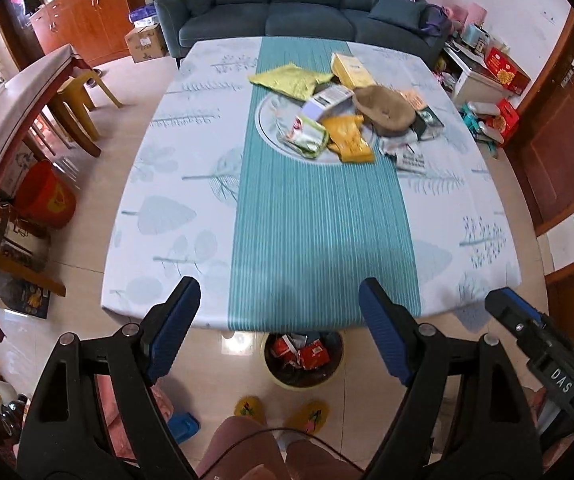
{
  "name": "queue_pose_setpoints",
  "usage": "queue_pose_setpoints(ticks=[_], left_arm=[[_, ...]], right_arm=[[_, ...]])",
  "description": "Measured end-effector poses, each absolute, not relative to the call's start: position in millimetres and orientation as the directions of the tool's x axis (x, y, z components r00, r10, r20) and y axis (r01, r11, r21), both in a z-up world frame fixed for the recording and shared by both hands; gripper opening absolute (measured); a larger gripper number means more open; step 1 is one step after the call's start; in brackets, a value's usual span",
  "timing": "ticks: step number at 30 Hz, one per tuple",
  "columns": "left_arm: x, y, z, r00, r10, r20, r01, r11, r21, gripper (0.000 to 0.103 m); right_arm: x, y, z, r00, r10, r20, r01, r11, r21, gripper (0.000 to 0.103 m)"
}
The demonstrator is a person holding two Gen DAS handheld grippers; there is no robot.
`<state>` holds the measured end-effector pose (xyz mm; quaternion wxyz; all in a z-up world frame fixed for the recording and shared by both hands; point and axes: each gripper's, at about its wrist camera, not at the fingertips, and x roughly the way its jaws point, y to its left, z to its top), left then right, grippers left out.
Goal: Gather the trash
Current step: 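Move both tools back over the table toward the snack pile, then grasp the yellow-green bag with the left tool while the right tool grasps the white-green packet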
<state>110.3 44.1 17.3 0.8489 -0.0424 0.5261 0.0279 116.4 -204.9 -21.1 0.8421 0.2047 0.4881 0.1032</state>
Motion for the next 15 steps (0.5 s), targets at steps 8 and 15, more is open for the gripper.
queue_pose_setpoints(ticks=[8, 15], left_arm=[[176.6, 71.6, 26.3, 0.471, 0.027, -0.882, 0.025, 0.999, 0.044, 0.079], [277.9, 89.1, 14.2, 0.481, 0.002, -0.877, 0.293, 0.942, 0.163, 0.079]], right_arm=[[180.2, -176.9, -23.0, 0.515, 0.352, -0.781, 0.030, 0.904, 0.427, 0.048], [256.5, -154.5, -37.8, 0.528, 0.292, -0.797, 0.193, 0.873, 0.447, 0.048]])
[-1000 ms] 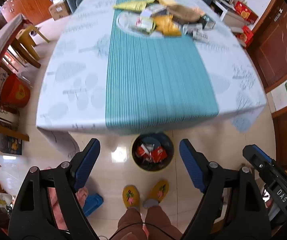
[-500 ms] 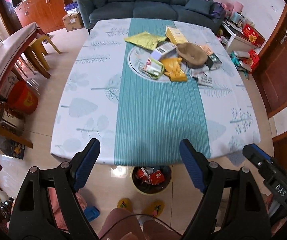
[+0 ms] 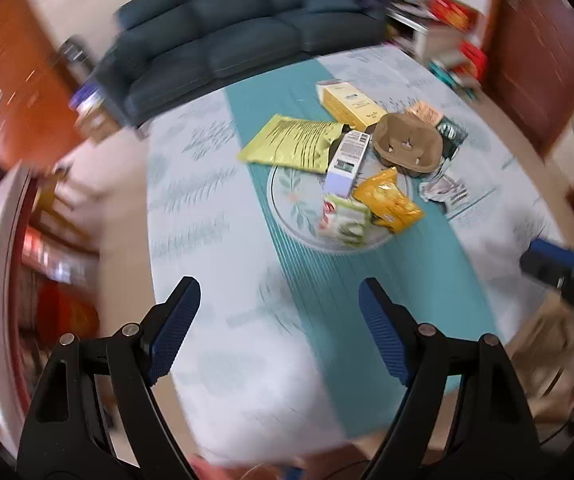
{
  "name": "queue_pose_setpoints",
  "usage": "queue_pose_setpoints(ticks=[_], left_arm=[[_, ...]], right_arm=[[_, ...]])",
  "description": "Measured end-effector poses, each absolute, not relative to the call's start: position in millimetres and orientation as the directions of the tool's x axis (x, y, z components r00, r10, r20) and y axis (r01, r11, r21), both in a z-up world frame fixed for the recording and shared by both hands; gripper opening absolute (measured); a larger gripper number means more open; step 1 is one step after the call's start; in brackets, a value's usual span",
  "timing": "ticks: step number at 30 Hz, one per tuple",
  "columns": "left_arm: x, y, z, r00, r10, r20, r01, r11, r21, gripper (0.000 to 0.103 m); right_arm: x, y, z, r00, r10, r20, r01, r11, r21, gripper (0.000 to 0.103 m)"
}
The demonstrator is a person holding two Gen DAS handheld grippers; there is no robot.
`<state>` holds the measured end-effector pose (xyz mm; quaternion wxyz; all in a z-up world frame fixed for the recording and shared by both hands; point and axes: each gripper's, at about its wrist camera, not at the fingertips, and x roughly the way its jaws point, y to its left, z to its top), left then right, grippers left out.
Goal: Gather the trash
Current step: 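Grasp the yellow-green bag with the left tool while the right tool grasps the white-green packet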
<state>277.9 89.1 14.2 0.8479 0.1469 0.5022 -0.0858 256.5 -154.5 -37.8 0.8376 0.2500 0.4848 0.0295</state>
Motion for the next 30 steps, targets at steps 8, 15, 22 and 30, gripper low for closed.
queue_pose_setpoints(ticks=[8, 15, 22, 30], left_arm=[[387.5, 89.9, -41.0, 0.439, -0.054, -0.897, 0.548, 0.807, 0.220, 0.079], [446.2, 66.0, -99.2, 0.432, -0.135, -0.891, 0.681, 0.697, 0.224, 0.079], [460.7, 47.7, -130.4, 0.473, -0.179, -0.863, 0.759, 0.580, 0.296, 0.079], [471.4, 28.3, -140.9, 0.487, -0.220, -0.845, 0.790, 0.523, 0.320, 0.079]], right_arm=[[322.6, -139.6, -74.2, 0.514, 0.220, -0.829, 0.360, 0.822, 0.441, 0.048], [351.2, -139.6, -103.0, 0.492, 0.179, -0.852, 0.428, 0.803, 0.415, 0.048], [359.5, -138.6, -118.2, 0.482, 0.155, -0.863, 0.445, 0.804, 0.393, 0.048], [355.8, -137.9, -130.4, 0.476, 0.156, -0.865, 0.466, 0.790, 0.399, 0.048]])
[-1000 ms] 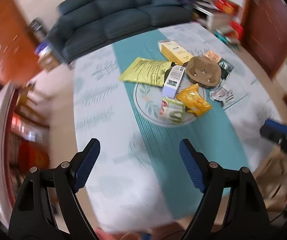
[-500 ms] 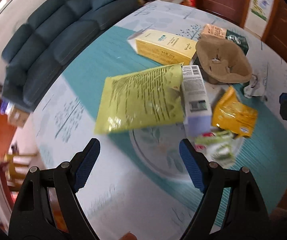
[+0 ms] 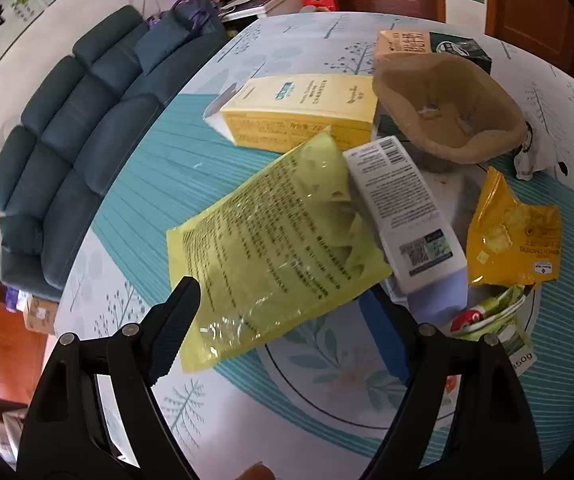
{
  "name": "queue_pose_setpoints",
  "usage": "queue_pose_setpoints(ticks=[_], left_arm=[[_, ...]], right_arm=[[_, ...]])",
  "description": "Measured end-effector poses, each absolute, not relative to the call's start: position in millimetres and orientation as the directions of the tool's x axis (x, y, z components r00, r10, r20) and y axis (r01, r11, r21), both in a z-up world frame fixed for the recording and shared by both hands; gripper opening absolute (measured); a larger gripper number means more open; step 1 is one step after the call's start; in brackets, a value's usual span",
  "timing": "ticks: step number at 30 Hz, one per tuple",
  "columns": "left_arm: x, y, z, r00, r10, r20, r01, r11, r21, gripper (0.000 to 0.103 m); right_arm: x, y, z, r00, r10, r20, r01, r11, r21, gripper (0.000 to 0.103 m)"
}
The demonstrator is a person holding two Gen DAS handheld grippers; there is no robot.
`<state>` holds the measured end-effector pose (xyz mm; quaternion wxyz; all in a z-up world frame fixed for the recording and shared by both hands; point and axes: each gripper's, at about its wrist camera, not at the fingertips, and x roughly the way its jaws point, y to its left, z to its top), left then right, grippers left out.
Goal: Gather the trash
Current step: 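Grasp the yellow-green bag with the left tool while the right tool grasps the white-green packet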
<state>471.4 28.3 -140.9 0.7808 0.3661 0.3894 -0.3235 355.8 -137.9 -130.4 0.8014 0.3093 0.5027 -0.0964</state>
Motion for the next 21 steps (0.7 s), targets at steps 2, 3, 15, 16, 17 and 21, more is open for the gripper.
queue_pose_setpoints(ticks=[2, 3, 15, 16, 17, 21], left_arm=[[470.4, 24.4, -139.8, 0.487, -0.231, -0.842, 0.800, 0.505, 0.324, 0.069], [470.2, 21.5, -139.7, 0.481, -0.239, -0.844, 0.809, 0.493, 0.321, 0.049], [483.3, 43.7, -98.1, 0.368, -0.312, -0.876, 0.758, 0.647, 0.088, 0.000], [481.6, 49.5, -92.0, 0.360, -0.318, -0.877, 0.742, 0.667, 0.062, 0.000], [482.8, 55.3, -87.0, 0.349, -0.327, -0.878, 0.725, 0.688, 0.032, 0.000], [481.5, 85.5, -68.1, 0.295, -0.383, -0.875, 0.638, 0.761, -0.118, 0.000]], right_arm=[[355.3, -137.7, -132.8, 0.478, 0.154, -0.865, 0.472, 0.786, 0.401, 0.048], [355.0, -137.3, -133.5, 0.479, 0.154, -0.864, 0.473, 0.784, 0.402, 0.048], [367.5, -128.8, -138.6, 0.480, 0.166, -0.861, 0.419, 0.819, 0.392, 0.048], [369.3, -126.1, -137.5, 0.482, 0.172, -0.859, 0.406, 0.825, 0.394, 0.047], [371.0, -122.7, -136.2, 0.484, 0.181, -0.856, 0.391, 0.831, 0.396, 0.047], [378.4, -105.4, -133.4, 0.482, 0.214, -0.850, 0.319, 0.861, 0.397, 0.047]])
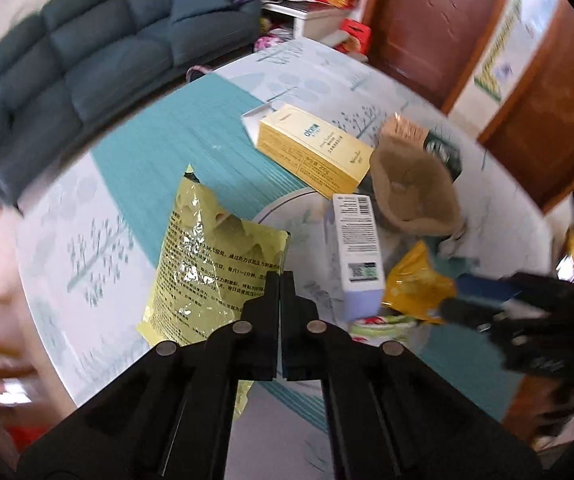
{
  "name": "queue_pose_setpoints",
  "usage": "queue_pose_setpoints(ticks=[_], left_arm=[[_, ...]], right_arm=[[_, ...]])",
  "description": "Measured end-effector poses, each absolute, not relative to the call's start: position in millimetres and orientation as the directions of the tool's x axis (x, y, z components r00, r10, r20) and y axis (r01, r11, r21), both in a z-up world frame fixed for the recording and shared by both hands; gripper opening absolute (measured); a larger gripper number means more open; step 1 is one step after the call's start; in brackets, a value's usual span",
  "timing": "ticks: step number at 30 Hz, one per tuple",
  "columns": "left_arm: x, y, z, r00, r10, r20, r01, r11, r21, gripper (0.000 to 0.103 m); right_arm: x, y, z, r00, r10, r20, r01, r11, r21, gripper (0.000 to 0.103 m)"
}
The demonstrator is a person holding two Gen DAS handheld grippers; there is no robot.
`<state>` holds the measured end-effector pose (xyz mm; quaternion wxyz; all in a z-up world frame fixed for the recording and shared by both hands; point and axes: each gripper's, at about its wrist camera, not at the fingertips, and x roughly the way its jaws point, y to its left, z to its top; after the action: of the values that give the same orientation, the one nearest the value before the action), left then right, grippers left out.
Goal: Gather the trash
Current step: 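Grasp the yellow-green bag with the left tool while the right tool grasps the white-green packet, then carry the yellow-green bag and white-green packet over the trash bin with both tools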
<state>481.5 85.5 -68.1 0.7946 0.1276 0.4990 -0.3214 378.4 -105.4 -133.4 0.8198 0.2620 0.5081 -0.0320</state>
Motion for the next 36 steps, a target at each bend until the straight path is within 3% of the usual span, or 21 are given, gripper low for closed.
queue_pose_setpoints(ticks=[4, 12, 14, 20, 36], left_arm=[[470.5, 111.4, -60.8, 0.243, -0.430, -0.870, 0.557, 0.796, -0.237, 0.000], [432.3, 151.6, -58.3, 0.165, -0.475, -0.864, 0.446, 0.818, -0.364, 0.000], [426.2, 154.3, -57.5, 0.159, -0.476, -0.865, 0.439, 0.819, -0.370, 0.000], [411.2, 160.1, -55.1, 0.156, -0.482, -0.862, 0.412, 0.825, -0.387, 0.000], [326.5, 133.8, -5.6, 0.238, -0.494, -0.837, 0.399, 0.835, -0.379, 0.000]], right_arm=[[388.2, -87.5, -134.5, 0.469, 0.237, -0.851, 0.249, 0.889, 0.384, 0.047], [414.3, -65.5, -160.6, 0.408, 0.210, -0.888, 0.134, 0.949, 0.286, 0.042], [417.7, -60.5, -169.2, 0.378, 0.202, -0.904, 0.111, 0.959, 0.260, 0.029], [408.4, -48.1, -171.7, 0.358, 0.232, -0.904, 0.045, 0.963, 0.265, 0.010], [313.7, -94.9, -104.8, 0.483, 0.331, -0.811, 0.021, 0.921, 0.388, 0.008]])
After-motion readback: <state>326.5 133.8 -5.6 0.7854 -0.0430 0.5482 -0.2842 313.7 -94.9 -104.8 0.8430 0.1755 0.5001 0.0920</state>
